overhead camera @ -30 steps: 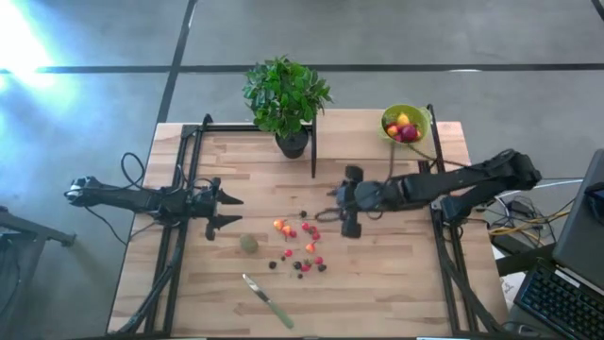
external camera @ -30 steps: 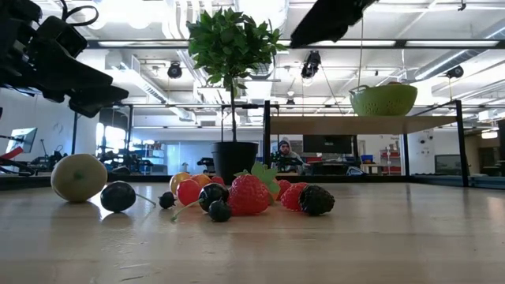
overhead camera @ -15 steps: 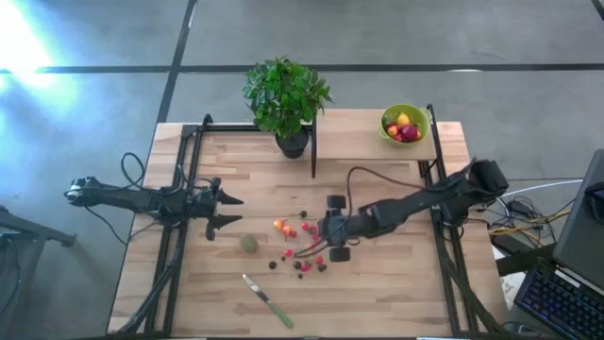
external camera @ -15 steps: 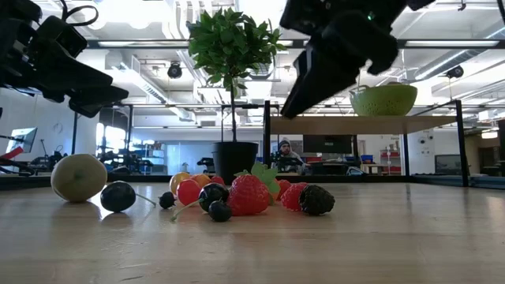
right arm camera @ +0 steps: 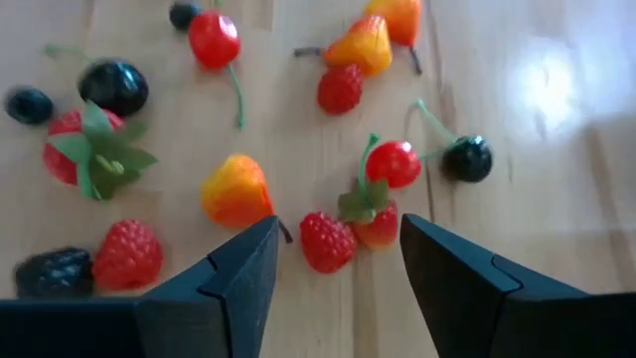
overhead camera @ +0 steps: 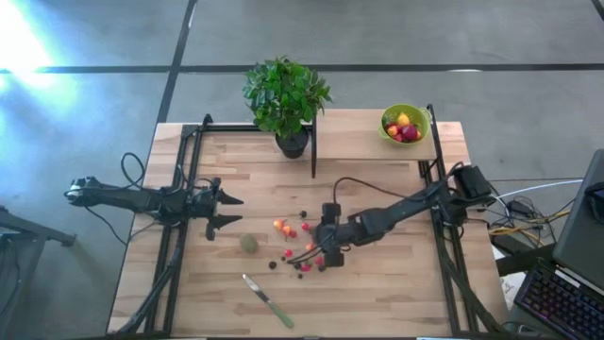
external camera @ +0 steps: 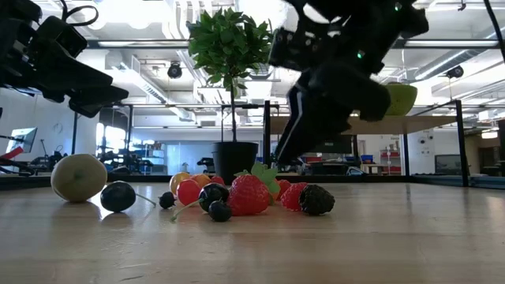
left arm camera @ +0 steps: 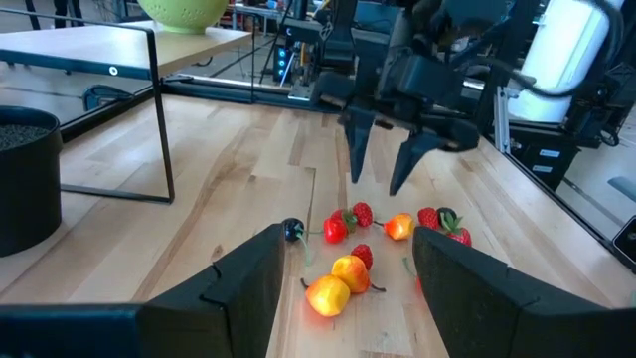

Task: Pick & Place Fruit
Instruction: Put the raspberry into the green strainer bowl on the shelf

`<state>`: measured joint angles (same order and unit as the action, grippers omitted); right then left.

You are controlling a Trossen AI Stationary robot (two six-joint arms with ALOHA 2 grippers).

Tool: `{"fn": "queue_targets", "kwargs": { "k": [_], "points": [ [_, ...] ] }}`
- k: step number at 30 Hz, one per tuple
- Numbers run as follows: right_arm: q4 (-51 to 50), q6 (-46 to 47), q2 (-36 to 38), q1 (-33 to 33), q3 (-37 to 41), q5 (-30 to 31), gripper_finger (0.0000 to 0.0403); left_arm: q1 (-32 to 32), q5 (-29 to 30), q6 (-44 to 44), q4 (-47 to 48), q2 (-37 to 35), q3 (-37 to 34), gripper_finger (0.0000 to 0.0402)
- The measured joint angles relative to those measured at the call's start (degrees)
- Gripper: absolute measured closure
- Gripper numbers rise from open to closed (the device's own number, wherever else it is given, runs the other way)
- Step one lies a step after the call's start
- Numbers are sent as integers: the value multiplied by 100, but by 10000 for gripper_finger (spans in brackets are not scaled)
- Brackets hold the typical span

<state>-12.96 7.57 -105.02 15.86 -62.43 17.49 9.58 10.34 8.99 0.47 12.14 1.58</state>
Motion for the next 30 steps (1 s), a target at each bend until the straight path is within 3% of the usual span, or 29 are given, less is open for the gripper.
{"fn": "queue_targets", "kwargs": {
  "k": [9,30],
  "points": [
    [263,149,-297,0,27,4,187,-1,-2,0,1,2,-1,172],
    [668,407,-737,2,133,53,234,-2,-6,0,0,34,-1,172]
  ]
}}
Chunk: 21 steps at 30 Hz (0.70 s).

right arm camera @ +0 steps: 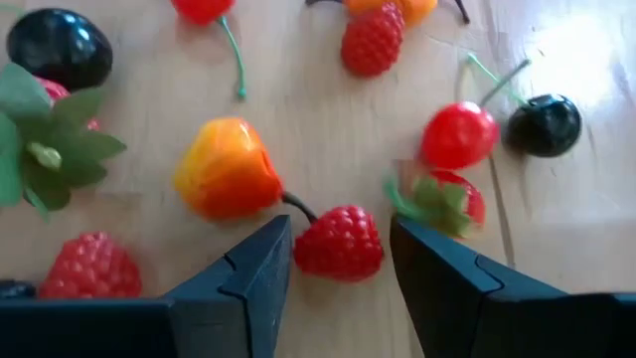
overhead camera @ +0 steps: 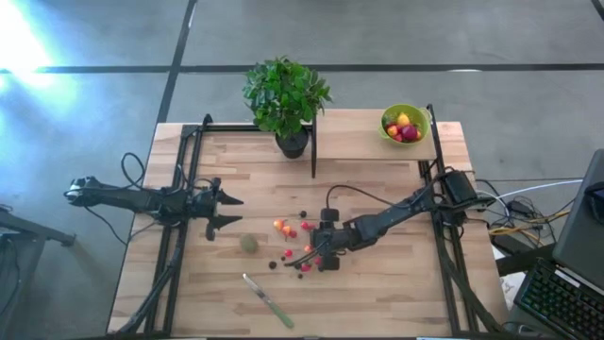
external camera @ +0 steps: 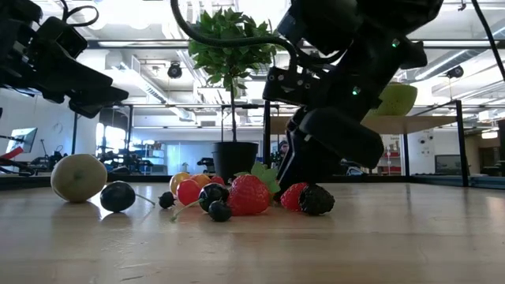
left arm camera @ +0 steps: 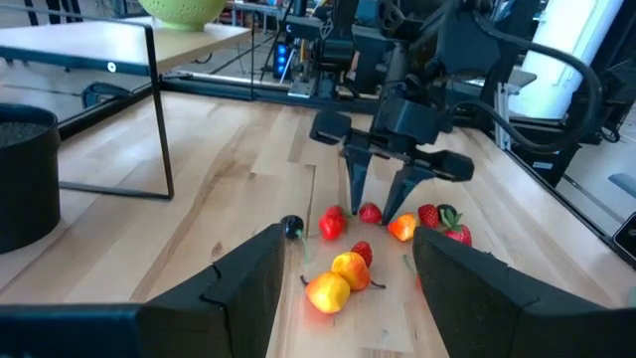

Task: Pick & Place Fruit
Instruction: Put the raspberry into the green strainer bowl on the shelf

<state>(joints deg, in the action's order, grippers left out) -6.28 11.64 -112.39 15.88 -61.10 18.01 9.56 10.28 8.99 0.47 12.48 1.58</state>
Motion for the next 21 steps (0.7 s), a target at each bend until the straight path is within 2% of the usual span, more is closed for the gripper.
{"fn": "queue_targets", "kwargs": {
  "k": [13,21],
  "points": [
    [-16,-33,25,0,4,-61,294,0,4,0,0,49,-1,172],
    [-33,-86,45,-3,9,-210,287,0,4,0,0,49,-1,172]
  ]
}}
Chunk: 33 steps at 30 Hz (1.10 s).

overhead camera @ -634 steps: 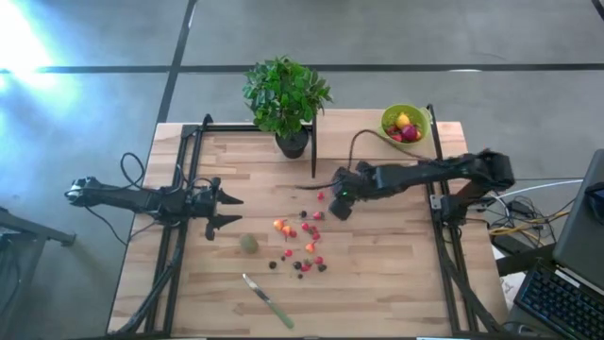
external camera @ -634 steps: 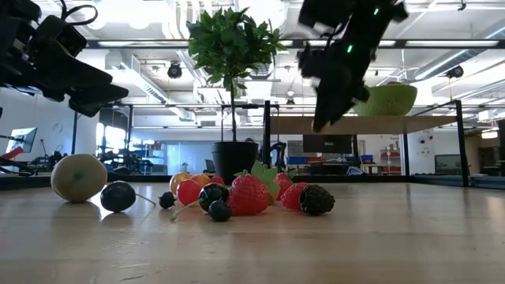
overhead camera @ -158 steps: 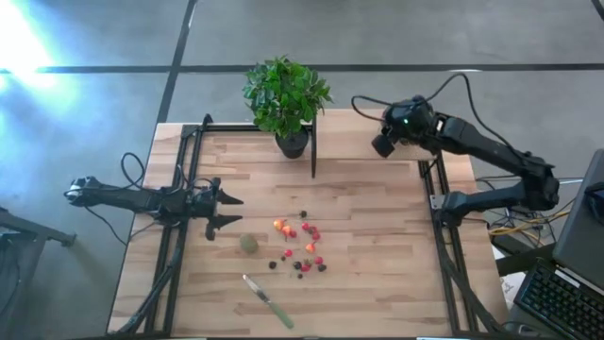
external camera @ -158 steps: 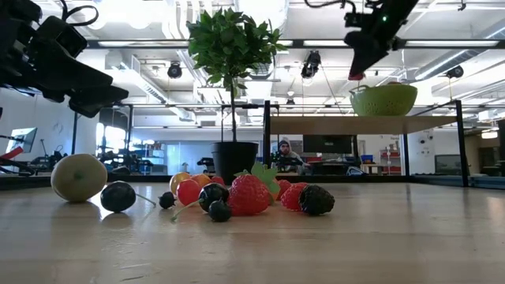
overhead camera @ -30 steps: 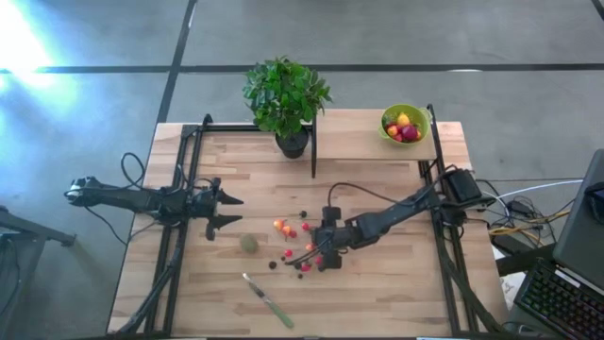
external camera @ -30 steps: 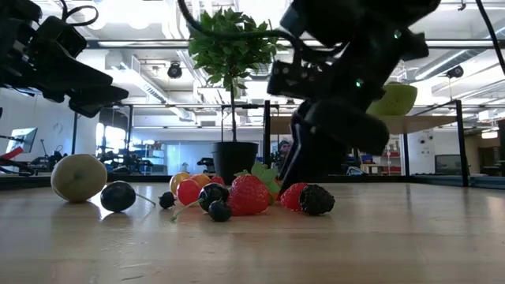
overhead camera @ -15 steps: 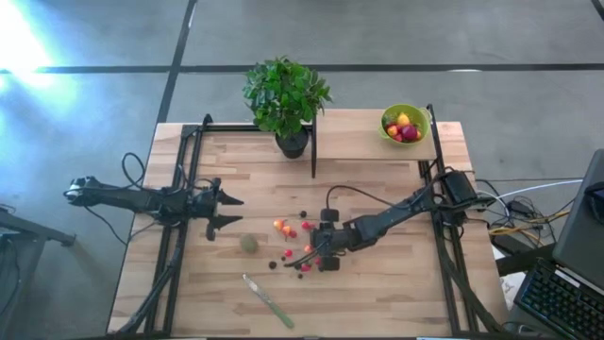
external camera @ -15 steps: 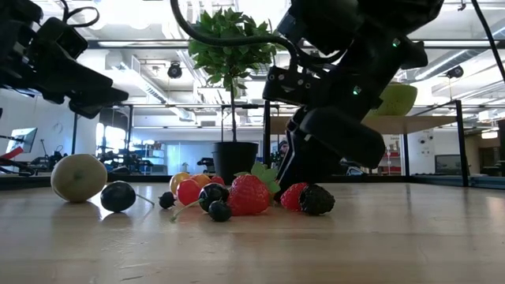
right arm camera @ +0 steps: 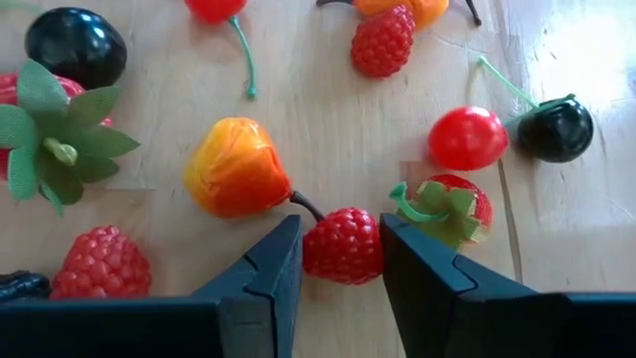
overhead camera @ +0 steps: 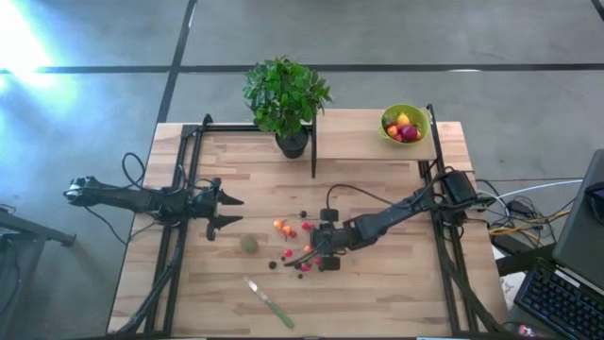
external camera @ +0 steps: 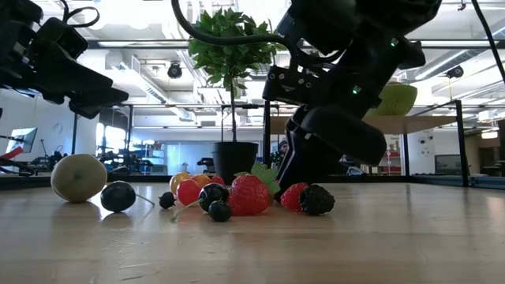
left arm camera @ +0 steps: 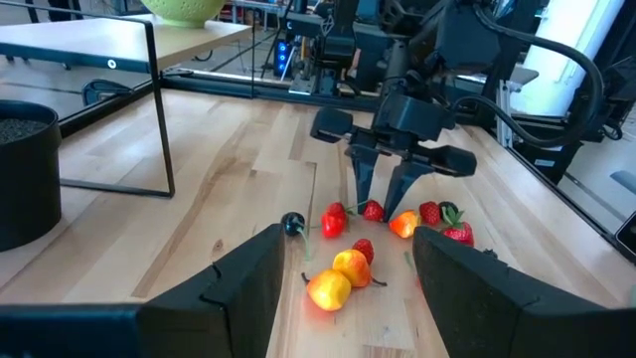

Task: Pick & Place Fruit
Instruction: Put the raspberry into the green strainer bowl on the shelf

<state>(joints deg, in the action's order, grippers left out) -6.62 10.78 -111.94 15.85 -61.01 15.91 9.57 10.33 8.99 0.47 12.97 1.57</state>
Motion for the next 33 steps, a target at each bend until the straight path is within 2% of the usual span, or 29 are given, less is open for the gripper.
{"fn": "queue_targets", "kwargs": {
  "k": [5,12,20,23,29,33],
  "points": [
    [-220,-69,169,-2,24,-129,295,0,0,0,0,0,2,172],
    [-702,-396,1031,-6,20,-5,289,0,0,0,0,2,0,172],
    [-1992,-665,2430,-206,28,1533,297,0,2,0,2,13,0,172],
    [-2506,-604,3059,-447,50,1895,294,0,0,0,0,13,1,172],
    [-2752,-597,4184,-1336,109,1972,295,0,0,0,0,13,2,172],
    [-2752,-653,4683,-2104,145,1981,295,0,2,0,0,13,0,172]
  ]
}}
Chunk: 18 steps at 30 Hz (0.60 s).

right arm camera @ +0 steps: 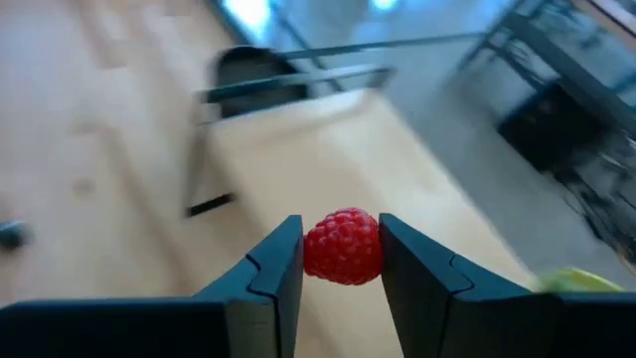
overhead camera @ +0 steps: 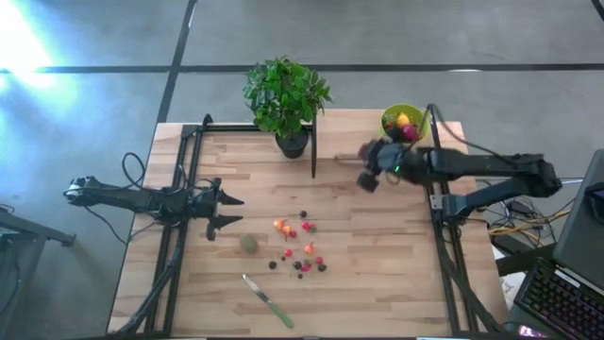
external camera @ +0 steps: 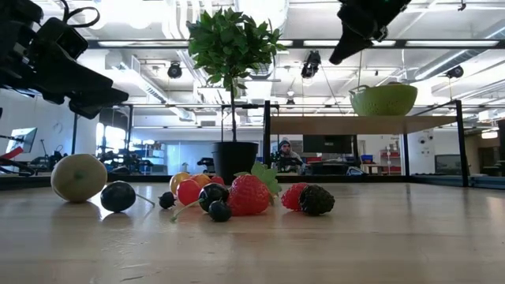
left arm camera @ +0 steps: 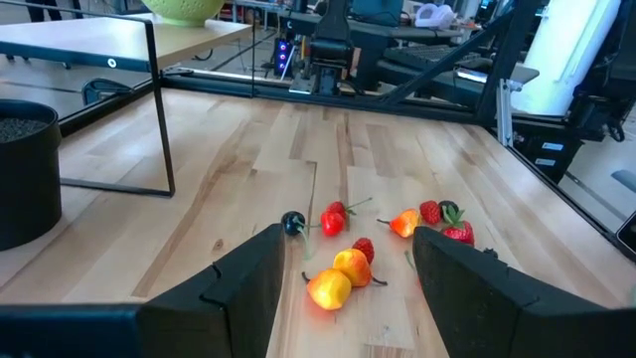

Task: Pick & Place Fruit
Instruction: Put the raspberry into the green strainer bowl on the shelf

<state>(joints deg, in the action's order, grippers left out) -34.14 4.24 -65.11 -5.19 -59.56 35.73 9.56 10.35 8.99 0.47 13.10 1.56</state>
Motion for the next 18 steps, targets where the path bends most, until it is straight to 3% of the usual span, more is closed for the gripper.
{"fn": "queue_targets", "kwargs": {
  "k": [8,18],
  "points": [
    [-128,53,556,-1336,40,-224,295,0,-2,0,0,0,1,172],
    [-296,14,490,-2397,82,-418,294,1,0,1,0,0,1,172]
  ]
}}
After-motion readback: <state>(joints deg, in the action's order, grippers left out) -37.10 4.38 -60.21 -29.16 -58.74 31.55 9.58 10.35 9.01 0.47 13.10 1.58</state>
